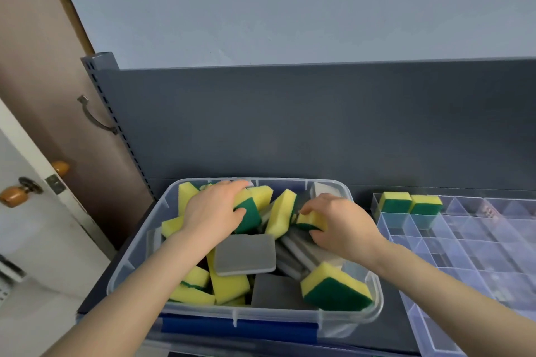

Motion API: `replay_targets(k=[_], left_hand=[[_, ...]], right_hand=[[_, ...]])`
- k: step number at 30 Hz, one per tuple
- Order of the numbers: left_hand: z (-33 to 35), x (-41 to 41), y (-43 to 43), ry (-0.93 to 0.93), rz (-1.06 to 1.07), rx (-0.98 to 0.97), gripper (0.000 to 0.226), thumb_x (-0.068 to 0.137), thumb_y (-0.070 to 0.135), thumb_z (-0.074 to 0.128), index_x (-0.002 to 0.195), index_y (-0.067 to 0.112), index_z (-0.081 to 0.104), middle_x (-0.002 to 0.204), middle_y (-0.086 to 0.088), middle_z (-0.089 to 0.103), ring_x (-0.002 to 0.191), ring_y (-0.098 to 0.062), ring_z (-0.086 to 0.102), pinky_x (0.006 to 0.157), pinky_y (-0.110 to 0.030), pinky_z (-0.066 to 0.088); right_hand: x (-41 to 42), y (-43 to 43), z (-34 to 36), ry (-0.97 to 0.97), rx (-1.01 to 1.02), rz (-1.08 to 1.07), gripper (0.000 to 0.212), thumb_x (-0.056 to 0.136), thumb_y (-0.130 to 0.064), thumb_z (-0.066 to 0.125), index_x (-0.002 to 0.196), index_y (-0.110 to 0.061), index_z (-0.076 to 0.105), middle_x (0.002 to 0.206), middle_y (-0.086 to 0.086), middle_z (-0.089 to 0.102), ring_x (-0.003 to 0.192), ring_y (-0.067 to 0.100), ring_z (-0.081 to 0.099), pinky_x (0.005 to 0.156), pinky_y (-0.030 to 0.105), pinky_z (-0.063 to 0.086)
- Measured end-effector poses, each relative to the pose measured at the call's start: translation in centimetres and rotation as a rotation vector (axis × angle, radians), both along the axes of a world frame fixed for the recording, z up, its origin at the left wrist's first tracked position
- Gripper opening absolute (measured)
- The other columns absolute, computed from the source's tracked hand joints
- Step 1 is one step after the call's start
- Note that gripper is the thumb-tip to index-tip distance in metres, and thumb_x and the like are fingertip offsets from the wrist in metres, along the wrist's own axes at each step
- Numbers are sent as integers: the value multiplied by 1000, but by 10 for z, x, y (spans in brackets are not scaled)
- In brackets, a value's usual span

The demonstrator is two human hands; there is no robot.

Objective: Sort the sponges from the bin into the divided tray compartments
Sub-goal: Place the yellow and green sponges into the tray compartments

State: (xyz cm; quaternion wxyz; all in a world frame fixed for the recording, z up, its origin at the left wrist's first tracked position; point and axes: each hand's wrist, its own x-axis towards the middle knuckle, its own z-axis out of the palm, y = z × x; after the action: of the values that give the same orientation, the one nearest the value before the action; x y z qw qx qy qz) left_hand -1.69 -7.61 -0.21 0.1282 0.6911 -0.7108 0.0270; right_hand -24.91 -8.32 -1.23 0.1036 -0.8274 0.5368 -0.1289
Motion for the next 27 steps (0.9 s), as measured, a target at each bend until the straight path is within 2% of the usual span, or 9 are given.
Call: replay_targets(k=[5,11,16,21,27], left_hand=[[34,-3,-1,-9,-26,-91,49,91,37,54,138,38,42,127,14,54,115,-15,54,78,-31,47],[72,-23,-9,91,-123,-202,46,89,36,59,134,39,49,122,15,57,110,-15,55,75,-32,47],[71,-53,-22,216,-270,-209,46,85,32,64,130,36,54,115,14,59,105,-15,57,79,-36,50],[59,-90,-33,334,-405,-159,45,82,27,68,125,36,59,108,15,61,100,-13,58,82,-36,50],[45,-140,-39,360,-522,-105,44,82,24,68,124,36,60,105,14,60,97,-14,58,81,-36,49]], right_hand=[[-18,0,17,-197,-10,0,31,75,-26,67,104,-34,59,97,-16,63,81,9,56,74,32,52],[-39,4,42,-364,-34,-57,36,76,-24,73,108,-34,61,85,-25,59,80,2,58,76,21,49],[-64,12,44,-424,-77,-168,38,74,-19,75,107,-35,63,91,-22,61,82,6,60,77,23,51],[-101,25,39,-421,-98,-305,40,75,-16,74,111,-31,63,91,-23,59,83,4,58,74,18,47],[-151,37,31,-406,-94,-430,44,77,-13,71,118,-25,61,102,-12,63,91,12,60,84,28,53]])
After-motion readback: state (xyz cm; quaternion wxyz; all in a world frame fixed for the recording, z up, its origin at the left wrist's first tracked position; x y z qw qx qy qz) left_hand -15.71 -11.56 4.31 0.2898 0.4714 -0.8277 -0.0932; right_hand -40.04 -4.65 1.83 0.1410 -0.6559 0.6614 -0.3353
